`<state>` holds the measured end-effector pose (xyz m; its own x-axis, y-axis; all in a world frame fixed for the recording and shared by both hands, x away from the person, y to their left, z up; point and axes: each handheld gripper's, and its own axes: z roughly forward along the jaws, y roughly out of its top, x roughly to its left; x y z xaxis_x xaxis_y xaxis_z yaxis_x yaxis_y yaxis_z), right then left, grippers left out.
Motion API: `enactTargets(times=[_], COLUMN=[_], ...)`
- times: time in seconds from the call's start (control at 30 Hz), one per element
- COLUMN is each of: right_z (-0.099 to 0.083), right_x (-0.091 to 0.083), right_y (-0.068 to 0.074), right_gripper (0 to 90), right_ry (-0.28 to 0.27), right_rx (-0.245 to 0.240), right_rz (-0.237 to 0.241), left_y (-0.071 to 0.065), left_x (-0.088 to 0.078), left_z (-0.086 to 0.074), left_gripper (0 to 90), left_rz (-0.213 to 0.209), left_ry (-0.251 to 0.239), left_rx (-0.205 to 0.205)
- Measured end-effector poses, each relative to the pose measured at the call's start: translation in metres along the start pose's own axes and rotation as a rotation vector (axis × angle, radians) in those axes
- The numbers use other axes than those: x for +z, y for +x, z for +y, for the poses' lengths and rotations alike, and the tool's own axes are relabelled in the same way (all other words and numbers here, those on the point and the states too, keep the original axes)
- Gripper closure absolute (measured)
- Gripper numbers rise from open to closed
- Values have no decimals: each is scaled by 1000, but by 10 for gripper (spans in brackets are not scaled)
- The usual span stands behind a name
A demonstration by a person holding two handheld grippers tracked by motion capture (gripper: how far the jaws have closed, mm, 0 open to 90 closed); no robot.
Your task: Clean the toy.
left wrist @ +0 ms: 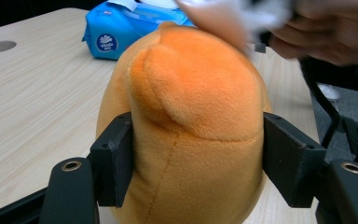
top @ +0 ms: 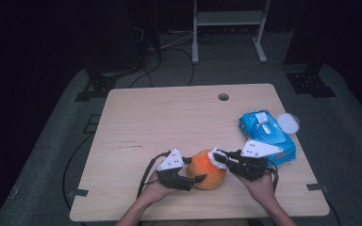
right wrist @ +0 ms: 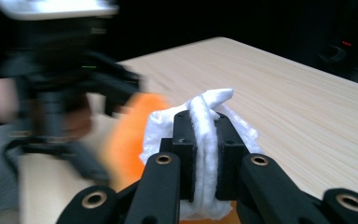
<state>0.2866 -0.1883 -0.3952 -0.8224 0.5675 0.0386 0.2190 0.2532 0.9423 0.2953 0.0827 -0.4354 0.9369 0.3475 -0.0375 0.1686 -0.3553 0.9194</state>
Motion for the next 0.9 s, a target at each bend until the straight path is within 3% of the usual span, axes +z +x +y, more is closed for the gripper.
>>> enactTargets(times=[0.1, 0.17, 0.23, 0.3, 0.43, 0.5, 0.57, 0.63, 0.7, 0.77, 0.9], right_z=[-7, -9, -6, -2, 3, 5, 5, 3, 0, 0, 5], right_x=[-4, -5, -5, -2, 3, 4, 3, -1, -6, -8, -3], right_y=[-12, -9, -2, 9, 19, 21, 15, 7, 0, 2, 23], right_gripper=[810, 810, 810, 809, 808, 808, 808, 809, 809, 809, 808], right_ry=[19, 29, 27, 27, 5, 25, 31, 45, 53, 59, 68], right_rx=[40, 22, 12, -17, -7, -31, -25, -31, -3, 5, -58], right_rz=[-5, 0, 23, 56, 140, 133, 127, 68, 49, 65, 135], left_y=[1, 5, 6, -1, -12, -14, -14, -16, -17, -19, -25], left_x=[0, 1, 2, 5, 9, 9, 9, 9, 9, 12, 15], left_z=[2, 6, 5, 2, 3, 2, 2, 1, 1, 1, 1], left_gripper=[250, 131, 123, 209, 273, 289, 296, 296, 291, 254, 174], left_rz=[-5, -15, -36, -44, -46, -44, -51, -58, -62, -71, -63], left_ry=[-11, -25, -16, -19, -6, -6, -5, 0, 2, 7, 13], left_rx=[1, -67, -80, -44, 21, 36, 48, 71, 88, 87, 112])
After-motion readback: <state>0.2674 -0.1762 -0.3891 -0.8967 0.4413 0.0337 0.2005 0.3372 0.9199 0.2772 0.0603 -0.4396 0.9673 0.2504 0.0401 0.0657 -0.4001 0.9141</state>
